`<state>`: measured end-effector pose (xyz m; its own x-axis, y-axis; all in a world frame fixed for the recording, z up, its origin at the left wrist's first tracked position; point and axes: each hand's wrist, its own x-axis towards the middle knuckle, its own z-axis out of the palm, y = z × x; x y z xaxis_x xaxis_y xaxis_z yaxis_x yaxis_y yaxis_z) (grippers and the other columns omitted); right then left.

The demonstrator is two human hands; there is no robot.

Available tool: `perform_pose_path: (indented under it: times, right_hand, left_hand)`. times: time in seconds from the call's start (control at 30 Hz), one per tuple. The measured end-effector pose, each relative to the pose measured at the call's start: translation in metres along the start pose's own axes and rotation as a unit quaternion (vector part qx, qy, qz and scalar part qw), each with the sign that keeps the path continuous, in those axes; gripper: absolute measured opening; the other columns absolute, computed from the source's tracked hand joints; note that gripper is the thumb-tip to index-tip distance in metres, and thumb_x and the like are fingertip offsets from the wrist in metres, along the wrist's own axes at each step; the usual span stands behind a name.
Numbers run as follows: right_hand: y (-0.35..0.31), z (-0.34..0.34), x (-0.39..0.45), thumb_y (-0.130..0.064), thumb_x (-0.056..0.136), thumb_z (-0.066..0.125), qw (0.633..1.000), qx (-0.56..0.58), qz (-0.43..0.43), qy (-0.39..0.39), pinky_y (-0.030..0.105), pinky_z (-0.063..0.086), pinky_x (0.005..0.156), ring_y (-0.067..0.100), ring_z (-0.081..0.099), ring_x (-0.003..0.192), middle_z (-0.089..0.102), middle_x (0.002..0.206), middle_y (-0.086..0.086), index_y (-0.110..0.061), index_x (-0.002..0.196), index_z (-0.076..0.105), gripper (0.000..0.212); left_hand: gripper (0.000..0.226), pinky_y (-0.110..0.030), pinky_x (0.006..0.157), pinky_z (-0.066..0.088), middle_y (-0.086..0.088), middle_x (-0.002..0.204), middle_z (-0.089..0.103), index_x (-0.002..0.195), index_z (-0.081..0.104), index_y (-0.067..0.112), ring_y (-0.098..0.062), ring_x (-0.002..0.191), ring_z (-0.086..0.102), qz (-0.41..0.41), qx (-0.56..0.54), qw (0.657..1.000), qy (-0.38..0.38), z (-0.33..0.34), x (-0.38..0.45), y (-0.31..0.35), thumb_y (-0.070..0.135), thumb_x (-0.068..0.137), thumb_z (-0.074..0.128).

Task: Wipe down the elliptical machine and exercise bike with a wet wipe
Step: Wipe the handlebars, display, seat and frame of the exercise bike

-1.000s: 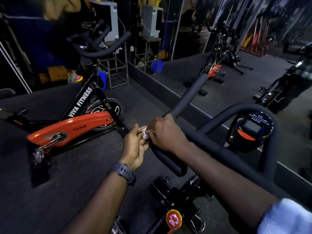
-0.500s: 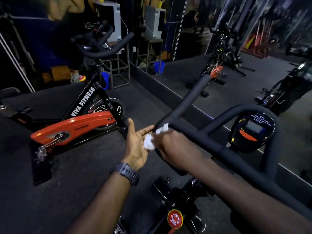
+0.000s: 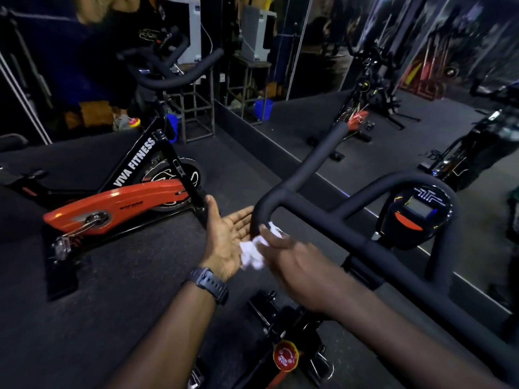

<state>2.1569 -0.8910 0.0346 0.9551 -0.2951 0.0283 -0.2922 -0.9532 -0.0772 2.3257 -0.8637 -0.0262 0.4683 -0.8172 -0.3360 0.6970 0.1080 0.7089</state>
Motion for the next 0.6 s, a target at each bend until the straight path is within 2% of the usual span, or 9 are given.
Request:
perform_pose_path:
  times: [0.1, 0.23, 0.3, 0.37, 0.4, 0.47, 0.5, 0.53, 0.6]
  right_hand:
    - [0.01, -0.002, -0.044, -0.029, 0.103, 0.033, 0.999, 0.028, 0.001, 0.02, 0.034, 0.041, 0.108, 0.019, 0.033, 0.144, 0.026, 0.161, 0.003, -0.023, 0.149, 0.033, 0.046]
    - [0.008, 0.0, 0.018, -0.04, 0.105, 0.031, 0.987, 0.088, 0.124, -0.054, 0.037, 0.04, 0.095, 0.035, 0.048, 0.127, 0.048, 0.142, 0.018, -0.006, 0.145, 0.032, 0.052]
    - [0.018, 0.003, 0.056, -0.047, 0.104, 0.031, 0.948, 0.225, 0.211, -0.076, 0.032, 0.036, 0.099, 0.032, 0.044, 0.133, 0.049, 0.144, 0.014, -0.005, 0.147, 0.035, 0.06]
    - [0.026, 0.006, 0.063, -0.055, 0.102, 0.033, 0.877, 0.397, 0.265, -0.064, 0.024, 0.038, 0.1, 0.02, 0.051, 0.128, 0.053, 0.141, 0.006, -0.011, 0.142, 0.047, 0.061]
    - [0.025, 0.003, 0.054, -0.059, 0.1, 0.034, 0.825, 0.478, 0.293, -0.075, 0.02, 0.043, 0.09, 0.014, 0.058, 0.115, 0.061, 0.131, 0.003, -0.01, 0.136, 0.053, 0.064]
    - [0.028, -0.003, 0.027, -0.064, 0.098, 0.031, 0.698, 0.628, 0.317, -0.134, 0.016, 0.048, 0.064, 0.007, 0.066, 0.077, 0.071, 0.09, 0.0, -0.006, 0.119, 0.055, 0.067]
    - [0.031, -0.005, 0.012, -0.067, 0.097, 0.027, 0.635, 0.689, 0.308, -0.163, 0.018, 0.051, 0.058, 0.007, 0.065, 0.066, 0.068, 0.077, 0.0, -0.007, 0.116, 0.053, 0.068]
    - [0.034, -0.006, 0.001, -0.069, 0.095, 0.025, 0.598, 0.722, 0.297, -0.182, 0.023, 0.054, 0.06, 0.009, 0.067, 0.068, 0.068, 0.077, 0.001, -0.009, 0.118, 0.054, 0.071]
    - [0.038, -0.008, -0.001, -0.074, 0.092, 0.024, 0.573, 0.747, 0.286, -0.181, 0.03, 0.056, 0.063, 0.017, 0.07, 0.073, 0.069, 0.083, 0.006, -0.012, 0.116, 0.058, 0.075]
  left_hand:
    - [0.102, -0.043, 0.116, 0.042, -0.019, 0.134, 0.064, 0.134, 0.058, -0.002, -0.026, 0.125, 0.061, 0.024, 0.006, 1.0, 0.007, 0.003, -0.001, -0.005, 0.082, 0.092, 0.018]
    - [0.1, -0.037, 0.096, 0.055, -0.02, 0.112, 0.074, 0.123, 0.066, -0.002, -0.029, 0.106, 0.069, 0.043, 0.004, 0.999, 0.013, 0.009, -0.004, -0.012, 0.08, 0.094, 0.014]
    - [0.104, -0.037, 0.104, 0.05, -0.021, 0.111, 0.075, 0.118, 0.069, -0.003, -0.031, 0.112, 0.068, 0.059, 0.013, 0.998, 0.001, 0.009, -0.005, -0.012, 0.079, 0.094, 0.011]
    - [0.103, -0.04, 0.115, 0.04, -0.017, 0.119, 0.073, 0.118, 0.071, 0.002, -0.027, 0.122, 0.064, 0.066, 0.035, 0.997, 0.005, 0.006, -0.004, -0.013, 0.08, 0.094, 0.007]
    - [0.103, -0.04, 0.118, 0.036, -0.016, 0.123, 0.072, 0.121, 0.07, 0.004, -0.025, 0.124, 0.062, 0.067, 0.05, 0.996, 0.011, 0.005, -0.002, -0.014, 0.08, 0.093, 0.006]
    - [0.106, -0.04, 0.123, 0.03, -0.014, 0.131, 0.068, 0.133, 0.063, 0.003, -0.022, 0.13, 0.057, 0.069, 0.07, 0.995, 0.017, 0.003, 0.001, -0.016, 0.08, 0.093, 0.003]
    - [0.107, -0.039, 0.124, 0.028, -0.013, 0.134, 0.066, 0.137, 0.06, 0.002, -0.021, 0.132, 0.056, 0.069, 0.074, 0.995, 0.015, 0.004, 0.001, -0.016, 0.08, 0.092, 0.002]
    - [0.107, -0.038, 0.124, 0.027, -0.012, 0.137, 0.065, 0.139, 0.058, 0.002, -0.02, 0.134, 0.055, 0.067, 0.075, 0.995, 0.012, 0.003, 0.001, -0.016, 0.08, 0.092, 0.001]
    - [0.108, -0.038, 0.125, 0.027, -0.012, 0.139, 0.063, 0.14, 0.057, 0.001, -0.02, 0.135, 0.054, 0.069, 0.075, 0.995, 0.01, 0.002, 0.0, -0.015, 0.08, 0.092, 0.001]
